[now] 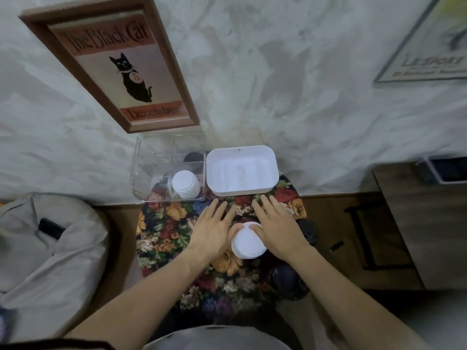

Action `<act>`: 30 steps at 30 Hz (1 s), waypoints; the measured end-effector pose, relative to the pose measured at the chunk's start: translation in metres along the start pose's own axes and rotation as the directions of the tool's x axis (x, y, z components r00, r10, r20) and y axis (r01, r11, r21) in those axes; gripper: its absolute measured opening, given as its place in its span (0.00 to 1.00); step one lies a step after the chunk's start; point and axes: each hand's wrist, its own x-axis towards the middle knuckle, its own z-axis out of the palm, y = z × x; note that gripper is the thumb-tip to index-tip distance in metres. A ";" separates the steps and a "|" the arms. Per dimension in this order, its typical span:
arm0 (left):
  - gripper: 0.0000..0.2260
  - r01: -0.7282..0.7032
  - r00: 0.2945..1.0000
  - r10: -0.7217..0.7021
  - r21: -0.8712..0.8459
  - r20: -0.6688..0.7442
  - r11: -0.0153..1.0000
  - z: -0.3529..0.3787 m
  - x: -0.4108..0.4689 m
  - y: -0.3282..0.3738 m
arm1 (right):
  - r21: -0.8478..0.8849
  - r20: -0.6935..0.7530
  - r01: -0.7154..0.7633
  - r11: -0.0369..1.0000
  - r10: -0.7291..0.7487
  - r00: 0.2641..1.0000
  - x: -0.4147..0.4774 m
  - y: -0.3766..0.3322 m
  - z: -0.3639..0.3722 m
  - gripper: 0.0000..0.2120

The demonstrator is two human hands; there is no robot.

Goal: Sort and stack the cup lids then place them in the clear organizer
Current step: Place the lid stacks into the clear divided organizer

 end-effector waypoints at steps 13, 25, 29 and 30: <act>0.32 0.245 0.969 -0.168 -0.583 0.183 0.775 0.021 -0.026 0.033 | 0.440 0.334 -0.188 0.878 0.034 0.942 -0.006 0.010 0.013 0.30; 0.25 0.295 0.955 -0.148 -0.751 0.259 0.590 0.029 -0.030 0.020 | 0.690 0.511 -0.341 0.638 -0.096 0.854 0.006 0.014 0.029 0.42; 0.35 0.438 0.898 -0.185 -0.852 0.399 0.286 0.041 -0.025 0.011 | 0.703 0.522 -0.358 0.615 -0.104 0.847 0.008 0.014 0.030 0.39; 0.35 0.490 0.869 -0.200 -0.846 0.453 0.212 0.044 -0.022 0.009 | 0.705 0.530 -0.371 0.604 -0.100 0.842 0.009 0.014 0.030 0.38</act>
